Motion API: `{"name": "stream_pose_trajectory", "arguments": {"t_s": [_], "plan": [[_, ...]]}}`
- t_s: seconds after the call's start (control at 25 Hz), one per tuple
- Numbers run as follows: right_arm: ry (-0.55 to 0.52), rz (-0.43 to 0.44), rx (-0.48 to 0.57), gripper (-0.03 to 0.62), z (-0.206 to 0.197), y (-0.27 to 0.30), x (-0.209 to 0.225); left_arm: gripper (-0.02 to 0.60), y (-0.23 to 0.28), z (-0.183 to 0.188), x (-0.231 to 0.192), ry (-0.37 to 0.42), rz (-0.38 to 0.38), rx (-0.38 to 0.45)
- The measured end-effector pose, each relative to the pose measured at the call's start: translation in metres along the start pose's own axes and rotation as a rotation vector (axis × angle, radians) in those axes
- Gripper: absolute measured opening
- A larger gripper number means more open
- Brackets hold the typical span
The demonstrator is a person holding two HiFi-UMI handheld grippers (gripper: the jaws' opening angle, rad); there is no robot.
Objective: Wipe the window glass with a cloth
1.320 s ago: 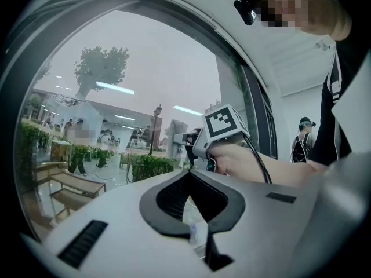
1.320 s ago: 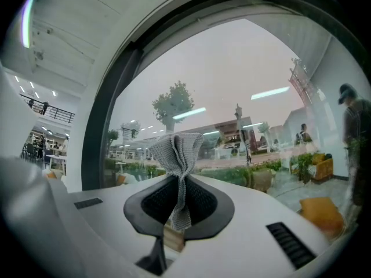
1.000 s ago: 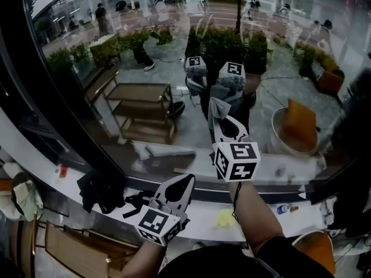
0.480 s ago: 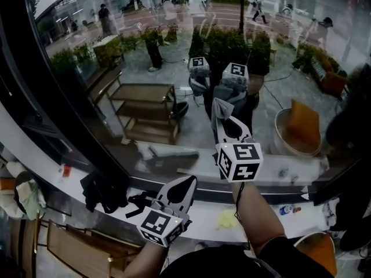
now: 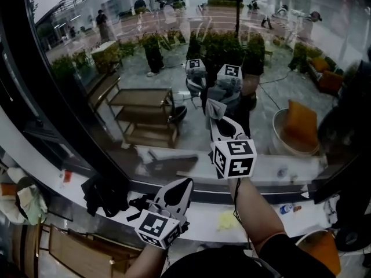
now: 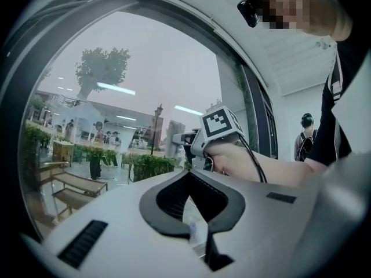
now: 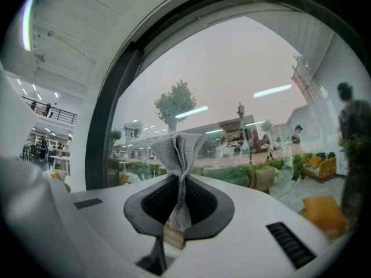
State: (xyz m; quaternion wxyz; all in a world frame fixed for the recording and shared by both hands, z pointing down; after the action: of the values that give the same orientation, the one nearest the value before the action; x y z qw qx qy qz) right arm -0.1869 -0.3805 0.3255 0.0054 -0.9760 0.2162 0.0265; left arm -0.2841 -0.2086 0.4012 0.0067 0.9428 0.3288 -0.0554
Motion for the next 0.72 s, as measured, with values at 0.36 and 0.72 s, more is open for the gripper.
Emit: {"name": "stream_pose_trajectory", "arguments": {"t_s": [0.36, 0.72], "plan": [[-0.019, 0.01, 0.065, 0.044, 0.032, -0.025, -0.005, 0.008, 0.005, 0.014, 0.007, 0.021, -0.04, 0.033], [-0.045, 0.023, 0.122, 0.044, 0.088, -0.036, -0.01, 0.008, 0.023, 0.053, 0.016, 0.027, -0.084, 0.095]]}}
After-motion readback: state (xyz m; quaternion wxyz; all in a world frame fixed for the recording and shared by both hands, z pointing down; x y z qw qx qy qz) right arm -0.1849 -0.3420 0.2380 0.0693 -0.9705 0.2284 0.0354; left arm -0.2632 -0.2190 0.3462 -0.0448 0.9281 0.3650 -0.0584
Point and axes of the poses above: the fingertips, and each gripper's own axes: y forward along the fingers, x to its right, z out of its top, the point moved 2 cm from there along -y, backward along the fingers, and after that the axes turned 4 degrees about -y, right-handed, at the moved point
